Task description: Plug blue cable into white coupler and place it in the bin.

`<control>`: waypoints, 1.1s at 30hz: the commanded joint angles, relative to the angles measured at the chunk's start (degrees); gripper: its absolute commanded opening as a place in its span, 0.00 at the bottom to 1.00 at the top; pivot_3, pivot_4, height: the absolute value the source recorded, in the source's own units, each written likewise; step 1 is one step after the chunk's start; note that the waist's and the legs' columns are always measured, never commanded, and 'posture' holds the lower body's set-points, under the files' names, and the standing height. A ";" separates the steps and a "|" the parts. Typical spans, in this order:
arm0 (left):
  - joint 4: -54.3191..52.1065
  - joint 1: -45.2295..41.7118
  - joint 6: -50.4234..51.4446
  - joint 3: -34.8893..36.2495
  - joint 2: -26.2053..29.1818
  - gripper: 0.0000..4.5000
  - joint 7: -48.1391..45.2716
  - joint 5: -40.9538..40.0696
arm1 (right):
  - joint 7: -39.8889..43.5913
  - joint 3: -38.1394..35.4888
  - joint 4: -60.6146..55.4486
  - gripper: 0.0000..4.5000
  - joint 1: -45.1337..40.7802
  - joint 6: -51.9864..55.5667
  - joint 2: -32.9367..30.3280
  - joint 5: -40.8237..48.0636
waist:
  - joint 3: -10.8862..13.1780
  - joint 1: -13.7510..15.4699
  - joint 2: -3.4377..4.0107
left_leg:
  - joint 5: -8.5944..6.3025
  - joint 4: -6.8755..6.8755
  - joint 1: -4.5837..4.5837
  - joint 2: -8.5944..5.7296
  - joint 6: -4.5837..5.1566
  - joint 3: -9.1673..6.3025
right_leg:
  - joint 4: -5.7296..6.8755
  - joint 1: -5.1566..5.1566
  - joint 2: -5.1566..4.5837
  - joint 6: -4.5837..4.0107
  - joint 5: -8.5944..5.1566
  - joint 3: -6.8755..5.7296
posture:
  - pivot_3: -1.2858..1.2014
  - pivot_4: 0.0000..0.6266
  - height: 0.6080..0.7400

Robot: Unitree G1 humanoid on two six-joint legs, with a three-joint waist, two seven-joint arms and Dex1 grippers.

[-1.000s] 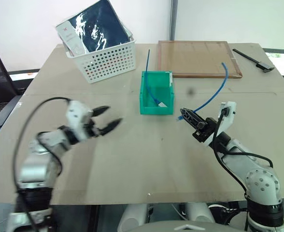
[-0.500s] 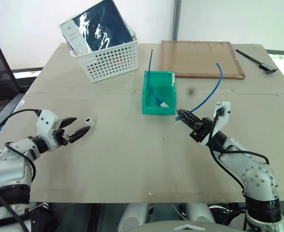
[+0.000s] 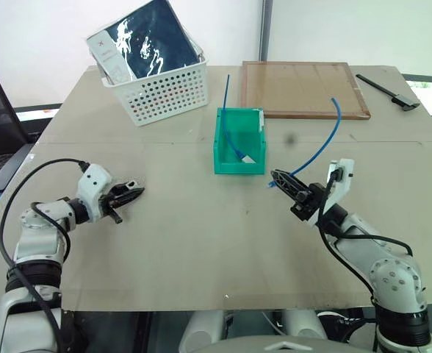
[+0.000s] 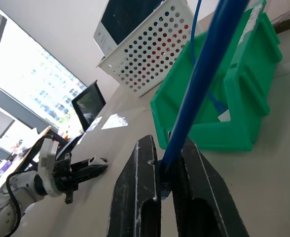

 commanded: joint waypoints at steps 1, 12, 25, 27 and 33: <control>-8.62 -0.15 4.02 -0.39 -0.84 0.09 -2.83 -3.70 | 2.21 -0.17 -3.52 0.00 0.16 -1.30 -1.49 -1.72 | 0.00 0.14 0.00 | 0.00 0.01 -0.01 0.00 0.00 0.00 | 0.00 0.00 0.00 0.00 0.00 -0.01 | 0.52 0.24 1.00; -41.08 0.92 28.69 -12.69 -5.89 0.09 -3.05 -10.13 | 14.37 1.81 -3.27 0.00 -7.09 -0.07 -13.54 -9.07 | 0.01 -0.27 0.01 | 0.00 0.04 -0.05 0.07 0.00 0.11 | 0.00 0.00 0.07 0.00 0.00 0.05 | 0.52 0.24 1.00; -24.61 -11.69 15.35 -27.76 -14.84 0.09 -7.60 2.46 | 38.95 17.13 14.29 0.00 -25.28 -9.95 -17.77 -29.88 | 0.04 -0.04 -0.07 | 0.01 0.20 -0.05 0.10 0.00 0.28 | -0.05 0.06 0.12 -0.01 0.01 0.07 | 0.52 0.24 1.00; -22.21 -12.88 13.55 -28.40 -15.41 0.09 -8.19 3.72 | 41.55 19.27 16.38 0.00 -26.93 -11.63 -17.72 -33.14 | 0.04 0.03 -0.07 | 0.01 0.21 -0.08 0.09 -0.01 0.27 | -0.05 0.04 0.11 -0.01 0.01 0.07 | 0.52 0.24 1.00; -19.14 -14.01 10.31 -28.79 -16.75 0.09 -8.75 5.59 | 45.87 22.48 21.93 0.00 -29.32 -15.77 -15.11 -39.07 | 0.03 0.04 -0.07 | 0.02 0.21 -0.15 0.08 -0.02 0.25 | -0.05 -0.03 0.10 -0.01 0.02 0.07 | 0.52 0.24 1.00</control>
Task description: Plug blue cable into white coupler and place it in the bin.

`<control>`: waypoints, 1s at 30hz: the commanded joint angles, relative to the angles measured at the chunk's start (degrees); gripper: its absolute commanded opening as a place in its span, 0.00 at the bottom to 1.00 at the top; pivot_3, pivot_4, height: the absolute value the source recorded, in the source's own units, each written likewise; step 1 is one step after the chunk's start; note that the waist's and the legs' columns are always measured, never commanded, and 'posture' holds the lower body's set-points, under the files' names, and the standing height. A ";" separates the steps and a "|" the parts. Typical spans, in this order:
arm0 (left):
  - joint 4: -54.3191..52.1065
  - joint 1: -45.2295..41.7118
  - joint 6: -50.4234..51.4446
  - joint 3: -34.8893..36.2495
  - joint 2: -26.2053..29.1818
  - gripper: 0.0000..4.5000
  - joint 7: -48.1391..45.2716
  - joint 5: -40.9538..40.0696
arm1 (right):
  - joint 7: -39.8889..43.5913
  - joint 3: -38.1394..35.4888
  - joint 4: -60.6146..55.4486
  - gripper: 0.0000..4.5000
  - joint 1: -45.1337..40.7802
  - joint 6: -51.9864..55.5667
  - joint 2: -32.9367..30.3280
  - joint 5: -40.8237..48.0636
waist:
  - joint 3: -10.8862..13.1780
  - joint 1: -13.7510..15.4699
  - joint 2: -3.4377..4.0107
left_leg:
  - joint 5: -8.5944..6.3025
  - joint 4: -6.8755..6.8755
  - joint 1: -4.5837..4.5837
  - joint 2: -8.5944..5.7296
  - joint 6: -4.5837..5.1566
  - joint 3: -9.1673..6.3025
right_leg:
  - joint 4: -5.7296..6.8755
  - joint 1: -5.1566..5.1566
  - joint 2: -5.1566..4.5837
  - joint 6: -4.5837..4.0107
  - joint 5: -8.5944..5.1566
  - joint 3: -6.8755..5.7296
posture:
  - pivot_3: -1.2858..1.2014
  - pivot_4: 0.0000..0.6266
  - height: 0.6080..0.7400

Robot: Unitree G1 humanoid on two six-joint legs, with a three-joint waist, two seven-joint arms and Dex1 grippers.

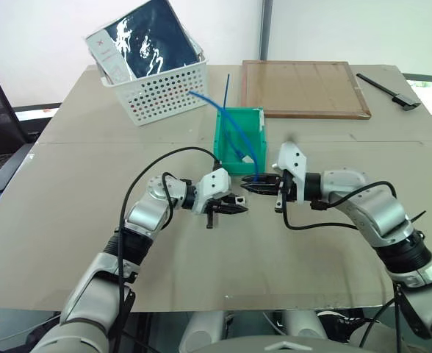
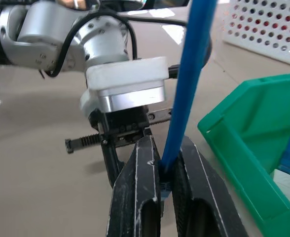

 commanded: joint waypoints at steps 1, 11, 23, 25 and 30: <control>-0.10 -0.94 -1.45 0.48 -0.61 0.09 -0.48 0.29 | 2.23 0.44 1.59 0.00 -1.78 -3.25 1.88 -2.66 | 0.00 0.00 0.00 | 0.00 0.00 0.00 0.00 0.00 -0.01 | 0.00 0.00 0.00 0.00 0.00 0.00 | 0.52 0.24 1.00; -0.85 -0.50 -1.18 0.45 -0.95 0.09 -0.42 0.63 | 5.57 2.42 7.06 0.00 -2.26 -6.09 6.57 -8.37 | 0.00 -0.04 0.00 | 0.01 0.01 0.00 0.00 -0.01 -0.02 | 0.05 -0.03 0.00 -0.02 0.02 0.00 | 0.52 0.24 1.00; -0.31 -1.21 -1.32 0.78 -1.36 0.09 -0.74 1.01 | 7.58 2.98 11.96 0.00 -0.89 -8.48 5.81 -13.84 | -0.03 -0.05 0.01 | 0.01 0.01 0.07 -0.01 -0.02 -0.03 | 0.08 0.01 0.01 -0.04 0.03 0.00 | 0.52 0.24 1.00; -0.28 -1.24 -1.34 0.87 -1.38 0.09 -0.72 1.01 | 7.78 2.59 12.08 0.00 -0.88 -8.50 5.56 -14.10 | -0.03 -0.04 0.01 | 0.02 0.01 0.07 -0.01 -0.03 -0.03 | 0.08 0.02 0.01 -0.04 0.04 0.00 | 0.52 0.24 1.00; -0.23 -1.24 -1.38 1.00 -1.26 0.09 -0.88 0.96 | 8.95 1.95 12.57 0.00 -1.14 -8.70 4.56 -14.72 | -0.03 -0.04 0.01 | 0.02 0.01 0.08 -0.01 -0.03 -0.03 | 0.09 0.02 0.01 -0.04 0.04 0.00 | 0.52 0.24 1.00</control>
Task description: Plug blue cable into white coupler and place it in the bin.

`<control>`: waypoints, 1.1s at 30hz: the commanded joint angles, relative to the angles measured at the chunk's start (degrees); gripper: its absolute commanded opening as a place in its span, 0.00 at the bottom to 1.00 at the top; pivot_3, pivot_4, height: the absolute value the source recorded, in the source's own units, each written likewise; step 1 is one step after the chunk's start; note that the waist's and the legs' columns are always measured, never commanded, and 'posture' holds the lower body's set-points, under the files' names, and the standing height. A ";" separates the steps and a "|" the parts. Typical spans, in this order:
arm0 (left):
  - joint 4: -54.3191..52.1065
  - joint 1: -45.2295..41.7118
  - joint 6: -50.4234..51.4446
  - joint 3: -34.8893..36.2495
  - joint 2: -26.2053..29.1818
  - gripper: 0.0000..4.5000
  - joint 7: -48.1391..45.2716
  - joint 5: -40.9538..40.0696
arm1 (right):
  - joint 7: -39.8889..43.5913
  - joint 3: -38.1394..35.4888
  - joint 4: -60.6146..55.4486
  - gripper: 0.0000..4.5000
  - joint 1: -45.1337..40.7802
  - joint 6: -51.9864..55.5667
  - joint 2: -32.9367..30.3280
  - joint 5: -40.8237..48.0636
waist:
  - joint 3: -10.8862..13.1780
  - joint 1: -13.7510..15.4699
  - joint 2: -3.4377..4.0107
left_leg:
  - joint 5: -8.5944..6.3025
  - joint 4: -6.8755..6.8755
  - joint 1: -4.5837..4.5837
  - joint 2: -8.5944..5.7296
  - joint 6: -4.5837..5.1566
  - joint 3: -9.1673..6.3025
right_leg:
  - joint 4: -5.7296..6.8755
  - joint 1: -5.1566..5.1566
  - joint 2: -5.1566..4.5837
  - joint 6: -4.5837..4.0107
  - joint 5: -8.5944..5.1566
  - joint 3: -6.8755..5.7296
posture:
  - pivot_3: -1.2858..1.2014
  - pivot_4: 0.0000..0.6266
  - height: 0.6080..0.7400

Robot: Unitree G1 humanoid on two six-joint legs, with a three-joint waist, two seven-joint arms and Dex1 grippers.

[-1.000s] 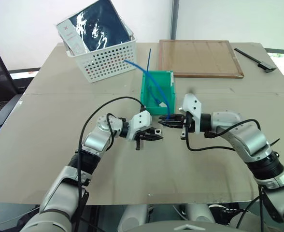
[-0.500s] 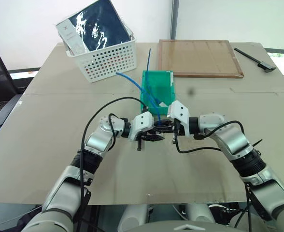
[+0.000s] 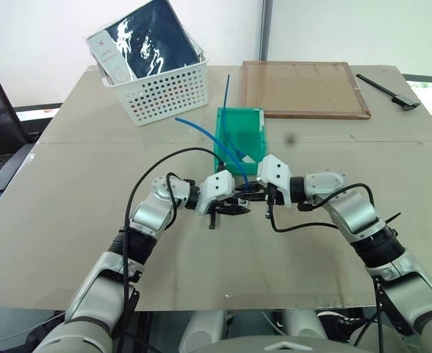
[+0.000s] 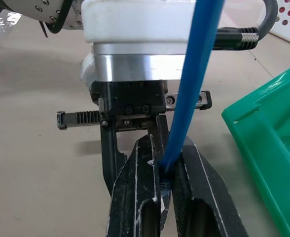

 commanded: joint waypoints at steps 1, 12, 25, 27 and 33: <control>-0.78 -1.01 -0.70 0.97 -0.08 0.09 -0.57 -0.38 | 1.37 0.19 1.88 0.00 0.29 0.77 -1.74 -1.98 | 0.00 0.00 0.00 | 0.00 0.00 0.00 0.00 0.00 0.00 | 0.00 0.00 0.00 0.00 0.00 0.00 | 0.52 0.24 1.00; -1.34 -0.71 -0.63 1.00 -0.37 0.09 -0.06 -0.29 | 3.82 6.19 4.62 0.00 -2.11 -0.06 -0.73 -7.62 | -0.02 -0.01 0.02 | 0.00 0.00 0.01 0.00 0.00 0.01 | 0.01 0.00 0.00 0.00 0.00 0.00 | 0.52 0.24 1.00; -2.49 0.35 -0.48 0.95 -0.84 0.09 0.83 -0.31 | 4.37 6.06 9.85 0.00 -2.43 -3.66 1.96 -9.39 | -0.09 -0.14 -0.01 | -0.02 -0.07 0.52 0.00 0.03 0.02 | 0.02 0.47 0.01 -0.01 0.00 0.02 | 0.52 0.24 1.00; -2.66 0.57 -0.40 1.01 -0.93 0.09 1.06 -0.31 | 2.89 2.67 9.27 0.20 -2.08 -2.71 3.80 -6.59 | -0.10 -0.12 -0.01 | -0.02 -0.07 0.56 0.02 0.03 0.01 | 0.02 0.48 0.02 -0.01 0.00 0.01 | 0.52 0.24 1.00; -3.10 1.47 0.03 1.81 -0.75 0.09 1.48 -0.53 | 1.55 -7.15 -3.00 0.82 -0.68 1.66 3.61 1.59 | -0.06 0.08 0.02 | -0.01 -0.06 0.32 0.01 0.00 -0.02 | 0.00 0.29 0.00 -0.02 0.01 0.02 | 0.52 0.24 1.00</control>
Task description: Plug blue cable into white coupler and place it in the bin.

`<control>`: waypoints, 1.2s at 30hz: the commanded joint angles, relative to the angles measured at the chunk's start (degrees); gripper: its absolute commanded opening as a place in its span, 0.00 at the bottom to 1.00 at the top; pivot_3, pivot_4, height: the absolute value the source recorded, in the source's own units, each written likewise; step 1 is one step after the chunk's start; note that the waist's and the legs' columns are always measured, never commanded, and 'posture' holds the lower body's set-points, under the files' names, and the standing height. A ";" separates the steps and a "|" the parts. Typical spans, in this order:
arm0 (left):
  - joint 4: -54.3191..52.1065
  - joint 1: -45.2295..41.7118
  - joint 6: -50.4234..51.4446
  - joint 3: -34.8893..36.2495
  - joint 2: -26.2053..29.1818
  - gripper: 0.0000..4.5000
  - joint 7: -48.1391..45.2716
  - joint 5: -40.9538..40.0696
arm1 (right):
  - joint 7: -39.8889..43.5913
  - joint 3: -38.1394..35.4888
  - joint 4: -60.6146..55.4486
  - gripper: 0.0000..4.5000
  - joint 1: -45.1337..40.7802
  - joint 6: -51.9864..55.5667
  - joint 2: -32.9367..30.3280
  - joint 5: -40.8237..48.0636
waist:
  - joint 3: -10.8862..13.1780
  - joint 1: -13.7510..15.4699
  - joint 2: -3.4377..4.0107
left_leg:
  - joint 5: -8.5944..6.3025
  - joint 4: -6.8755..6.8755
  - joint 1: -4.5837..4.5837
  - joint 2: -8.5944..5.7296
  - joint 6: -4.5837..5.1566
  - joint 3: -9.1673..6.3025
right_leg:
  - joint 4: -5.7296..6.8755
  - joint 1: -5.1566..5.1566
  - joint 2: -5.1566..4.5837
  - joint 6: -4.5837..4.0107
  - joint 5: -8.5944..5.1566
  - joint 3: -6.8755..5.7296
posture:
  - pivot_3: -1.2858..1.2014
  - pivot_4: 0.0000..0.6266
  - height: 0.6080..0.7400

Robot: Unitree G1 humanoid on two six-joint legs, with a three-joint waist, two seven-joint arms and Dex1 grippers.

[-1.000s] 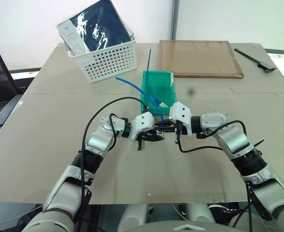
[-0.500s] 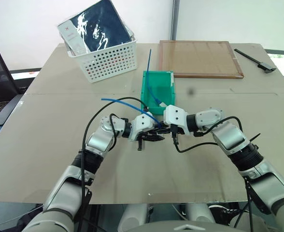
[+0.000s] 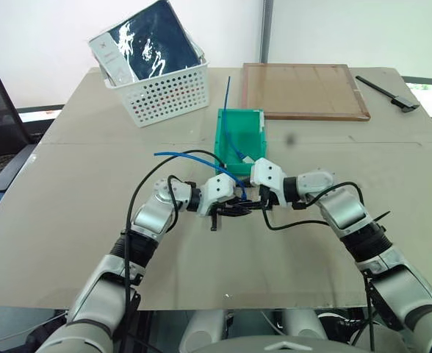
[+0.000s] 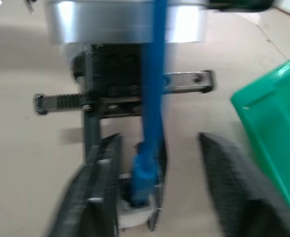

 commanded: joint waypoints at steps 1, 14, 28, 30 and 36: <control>-2.02 0.22 -0.06 1.54 0.23 0.09 0.33 -0.90 | -2.15 -6.14 -9.12 0.93 0.34 2.65 0.11 5.25 | 0.00 -0.08 0.01 | 0.01 0.00 -0.07 0.00 -0.02 0.01 | 0.00 -0.09 0.00 0.00 0.00 0.01 | 0.52 0.24 1.00; -12.80 1.90 16.79 11.33 -0.05 0.09 6.86 -11.73 | -13.09 -19.35 -41.29 0.98 18.36 17.91 -4.71 22.00 | 0.01 0.02 0.00 | -0.02 0.01 -0.43 0.01 0.02 -0.11 | 0.00 -0.38 -0.03 -0.01 0.01 -0.06 | 0.52 0.24 1.00; 8.23 -31.73 57.12 17.07 -5.70 0.09 29.87 -15.86 | -30.21 -29.24 -53.97 0.98 41.60 9.89 -8.84 4.88 | 0.05 0.11 -0.12 | 0.14 0.16 -0.34 -0.07 -0.25 -0.26 | 0.03 -0.14 0.01 0.04 -0.01 -0.28 | 0.52 0.24 1.00; 17.16 -35.83 55.00 15.13 -7.36 0.09 30.38 -13.12 | -30.96 -29.57 -53.93 0.98 42.60 9.55 -8.99 4.23 | 0.05 -0.06 -0.12 | 0.14 0.16 -0.33 -0.08 -0.25 -0.18 | 0.02 -0.15 0.02 0.04 -0.01 -0.23 | 0.52 0.24 1.00; 28.00 -43.51 52.95 13.30 -9.07 0.76 28.27 -9.91 | -32.15 -29.26 -54.83 1.00 44.42 9.23 -9.04 3.43 | 0.13 -0.14 -0.19 | 0.14 0.13 -0.40 -0.05 -0.25 -0.08 | -0.01 -0.23 0.01 0.04 -0.01 -0.16 | 0.52 0.24 1.00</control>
